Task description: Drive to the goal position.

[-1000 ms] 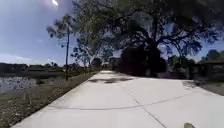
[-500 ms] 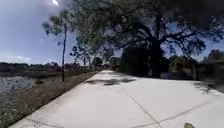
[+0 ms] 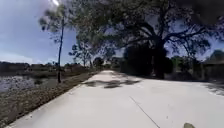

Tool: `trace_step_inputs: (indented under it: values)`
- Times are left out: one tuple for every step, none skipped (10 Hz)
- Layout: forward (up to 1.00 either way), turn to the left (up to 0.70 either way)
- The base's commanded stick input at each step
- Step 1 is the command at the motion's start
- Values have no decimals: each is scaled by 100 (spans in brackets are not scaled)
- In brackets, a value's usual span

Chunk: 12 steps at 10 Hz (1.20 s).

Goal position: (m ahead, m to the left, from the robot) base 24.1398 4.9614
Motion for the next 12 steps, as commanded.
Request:
trace_step_inputs:
  values:
    - [100,0]
    - [100,0]
    - [100,0]
    - [100,0]
    - [100,0]
    - [100,0]
    - [100,0]
    - [100,0]
    - [100,0]
    - [100,0]
    - [100,0]
    - [100,0]
